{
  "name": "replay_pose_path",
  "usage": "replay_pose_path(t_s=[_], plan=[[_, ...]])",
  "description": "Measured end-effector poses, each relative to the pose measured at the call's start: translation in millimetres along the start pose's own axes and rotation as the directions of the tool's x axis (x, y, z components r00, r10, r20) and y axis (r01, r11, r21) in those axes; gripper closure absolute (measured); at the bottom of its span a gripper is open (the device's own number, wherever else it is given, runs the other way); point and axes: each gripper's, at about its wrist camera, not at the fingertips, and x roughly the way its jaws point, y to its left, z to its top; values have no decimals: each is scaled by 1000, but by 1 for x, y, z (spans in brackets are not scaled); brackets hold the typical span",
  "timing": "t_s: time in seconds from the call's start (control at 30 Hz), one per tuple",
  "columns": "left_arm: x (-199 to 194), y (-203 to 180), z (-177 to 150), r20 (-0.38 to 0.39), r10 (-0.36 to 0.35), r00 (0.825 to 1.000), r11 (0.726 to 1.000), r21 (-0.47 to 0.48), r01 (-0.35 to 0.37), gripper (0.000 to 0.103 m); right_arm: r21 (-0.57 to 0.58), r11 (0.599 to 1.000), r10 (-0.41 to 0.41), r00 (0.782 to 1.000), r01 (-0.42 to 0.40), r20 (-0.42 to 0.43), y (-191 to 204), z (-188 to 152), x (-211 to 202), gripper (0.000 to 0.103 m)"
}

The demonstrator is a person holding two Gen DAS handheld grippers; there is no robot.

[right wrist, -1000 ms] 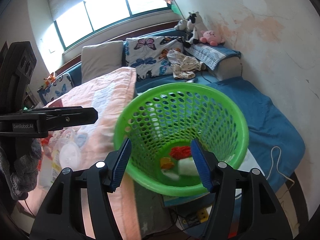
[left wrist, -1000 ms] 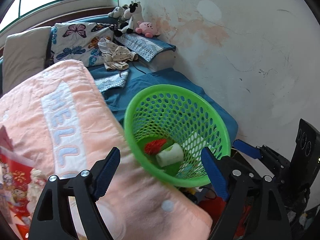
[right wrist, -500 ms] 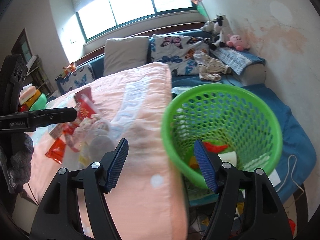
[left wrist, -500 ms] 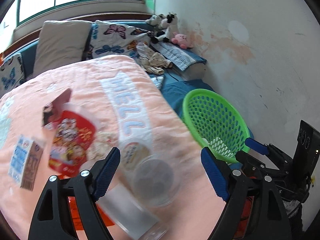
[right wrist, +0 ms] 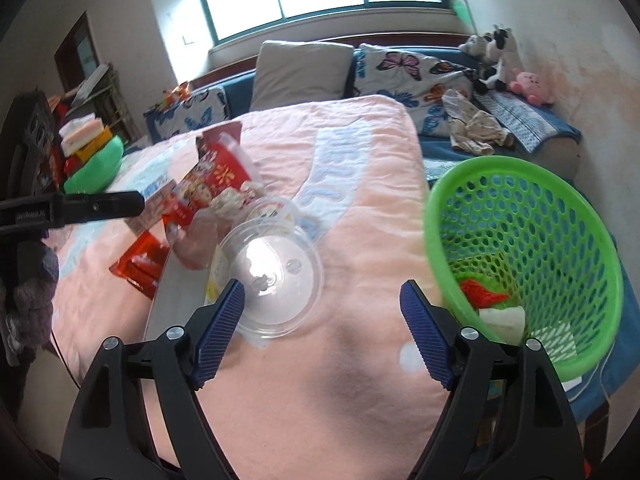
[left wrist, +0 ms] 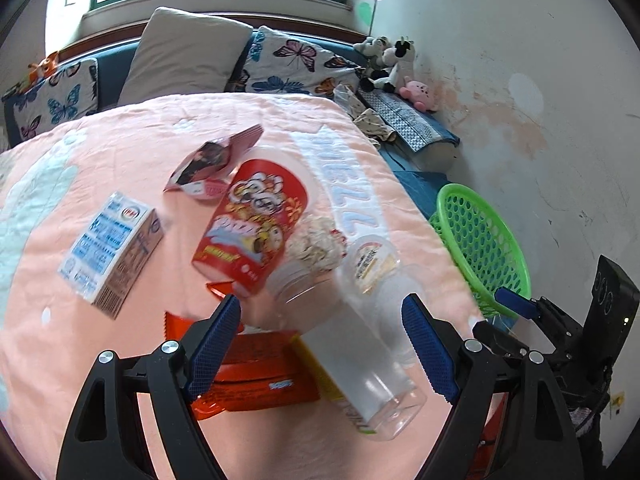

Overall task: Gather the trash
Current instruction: 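Return both grippers to the table above the clear lid and bottle, then grasp the clear plastic lid with the right gripper while the left gripper grasps the clear bottle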

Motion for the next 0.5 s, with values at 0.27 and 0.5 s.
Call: replay_pose_path(t_s=[0.27,0.5], plan=[[5,18,-14,-28,11,1000,999,-50,-12,23,-204,978,12,996,-30,-88,20,-9,26,15],[10,20,-20,-49,8,999,997,-76,-11,23,-333,938,45,987,-94,-152,32,-13,46,12]])
